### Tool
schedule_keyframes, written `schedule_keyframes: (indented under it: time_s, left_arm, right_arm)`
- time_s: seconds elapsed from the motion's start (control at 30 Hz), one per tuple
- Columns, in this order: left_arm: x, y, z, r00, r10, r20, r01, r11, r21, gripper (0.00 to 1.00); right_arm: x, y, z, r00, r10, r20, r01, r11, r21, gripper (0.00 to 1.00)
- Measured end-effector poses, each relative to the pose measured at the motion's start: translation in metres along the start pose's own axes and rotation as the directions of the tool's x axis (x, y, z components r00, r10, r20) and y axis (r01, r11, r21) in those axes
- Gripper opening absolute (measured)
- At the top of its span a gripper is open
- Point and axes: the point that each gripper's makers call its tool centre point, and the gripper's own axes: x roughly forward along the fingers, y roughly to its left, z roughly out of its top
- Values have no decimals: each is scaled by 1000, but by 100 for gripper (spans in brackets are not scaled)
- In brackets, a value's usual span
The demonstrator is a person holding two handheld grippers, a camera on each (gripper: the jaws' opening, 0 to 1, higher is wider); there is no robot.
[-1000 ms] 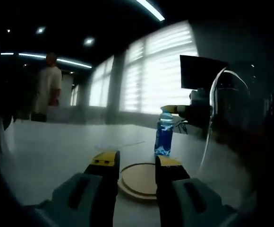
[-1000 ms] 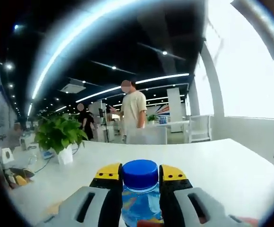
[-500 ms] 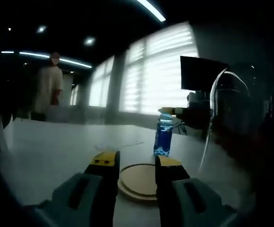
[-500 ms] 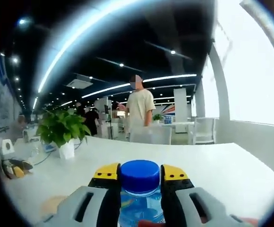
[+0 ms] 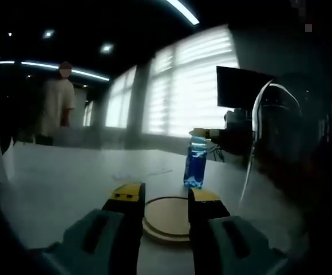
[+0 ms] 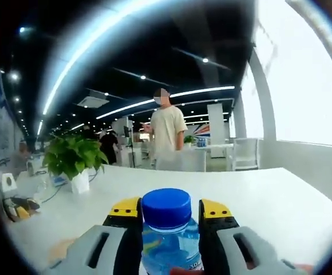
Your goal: Open the cover put in the Mizone put the cover back on
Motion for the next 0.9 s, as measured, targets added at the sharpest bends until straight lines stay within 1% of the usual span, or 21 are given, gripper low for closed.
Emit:
schedule_keyframes:
  time_s: [0.03, 0.07, 0.13, 0.17, 0.33, 0.47, 0.53, 0.6, 0.73, 0.9]
  left_arm:
    - [0, 0, 0, 1000, 0, -1, 0, 1000, 2, 22]
    - [0, 0, 0, 1000, 0, -1, 0, 1000, 3, 22]
    - [0, 0, 0, 1000, 1, -2, -1, 1000, 1, 22]
    - [0, 0, 0, 1000, 2, -1, -2, 1000, 2, 22]
    - [1, -1, -1, 1000, -1, -4, 1, 1000, 1, 22]
    - [1, 0, -1, 1000, 1, -5, -1, 1000, 3, 22]
    - [0, 0, 0, 1000, 2, -3, -2, 1000, 5, 22]
    - [0, 0, -1, 1000, 2, -3, -2, 1000, -2, 22]
    - [1, 2, -5, 1000, 8, -24, -8, 1000, 7, 22]
    - [1, 1, -5, 1000, 6, -22, -6, 1000, 11, 22]
  right_arm:
    - [-1, 0, 3, 1000, 3, 10, -3, 1000, -11, 28]
    - [-2, -1, 5, 1000, 2, 13, -1, 998, -62, 26]
    - [-4, 6, 5, 1000, 1, 16, 0, 995, -97, 23]
    - [-4, 6, 4, 1000, -14, 12, 15, 994, -107, 23]
    - [-3, 5, 5, 1000, -17, 15, 18, 995, -99, 23]
    - [-1, 4, 6, 999, -34, 20, 36, 995, -94, 22]
    - [0, 7, 6, 999, -32, 18, 33, 995, -97, 22]
    - [0, 4, 6, 999, -40, 12, 41, 995, -96, 22]
    - [0, 5, 6, 999, -33, 3, 33, 995, -93, 22]
    - [0, 12, 7, 1000, -11, 5, 12, 994, -110, 22]
